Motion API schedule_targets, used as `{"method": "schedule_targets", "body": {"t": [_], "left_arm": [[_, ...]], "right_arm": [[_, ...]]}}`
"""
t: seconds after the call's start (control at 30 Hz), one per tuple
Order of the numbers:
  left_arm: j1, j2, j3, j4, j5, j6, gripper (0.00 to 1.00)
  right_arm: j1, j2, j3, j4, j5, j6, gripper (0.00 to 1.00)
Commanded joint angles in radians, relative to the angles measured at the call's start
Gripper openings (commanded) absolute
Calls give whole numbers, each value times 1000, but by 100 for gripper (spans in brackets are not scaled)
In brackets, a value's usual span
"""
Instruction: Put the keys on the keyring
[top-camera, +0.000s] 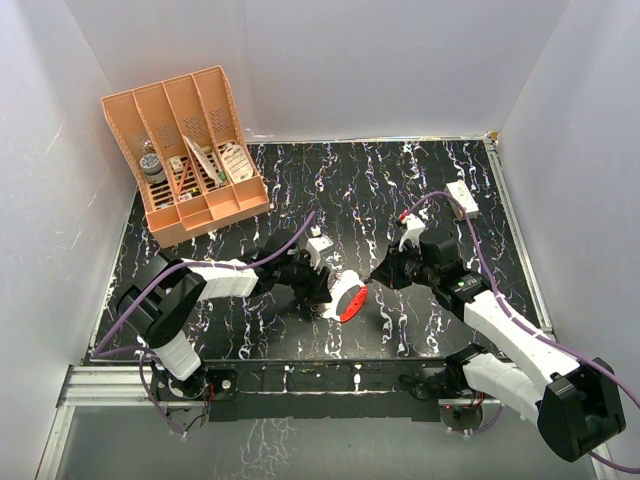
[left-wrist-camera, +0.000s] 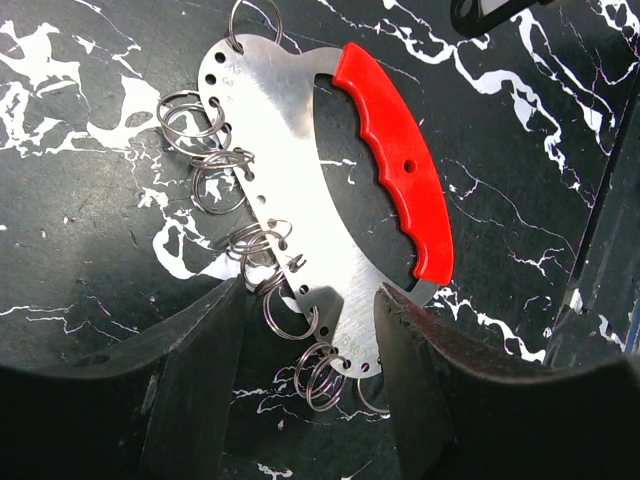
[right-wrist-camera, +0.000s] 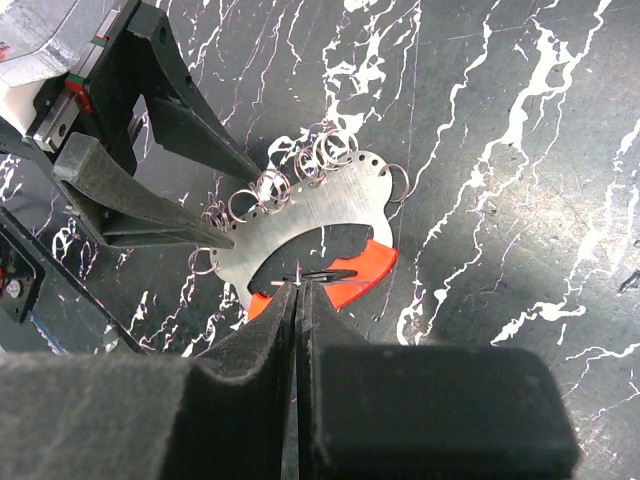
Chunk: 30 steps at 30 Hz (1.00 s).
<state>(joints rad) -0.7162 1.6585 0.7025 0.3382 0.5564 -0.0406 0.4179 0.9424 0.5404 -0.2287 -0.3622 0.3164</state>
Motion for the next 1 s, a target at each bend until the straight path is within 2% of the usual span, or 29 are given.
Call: {"method": "schedule_targets", "body": {"t": [0.0, 0.23, 0.47, 0.97], "left_arm": [[3, -50, -13, 7, 36, 20, 52], [4, -44, -11, 11, 28, 20, 52], [4, -47, -16, 20, 6, 19, 52], [32, -100, -97, 128, 16, 14, 55]], "right_arm": [[4, 1, 4, 42, -13, -4, 0], [51, 41, 11, 34, -59, -17, 0], [181, 97, 24, 22, 17, -23, 0], [281, 240, 82, 40, 118, -68, 0]]}}
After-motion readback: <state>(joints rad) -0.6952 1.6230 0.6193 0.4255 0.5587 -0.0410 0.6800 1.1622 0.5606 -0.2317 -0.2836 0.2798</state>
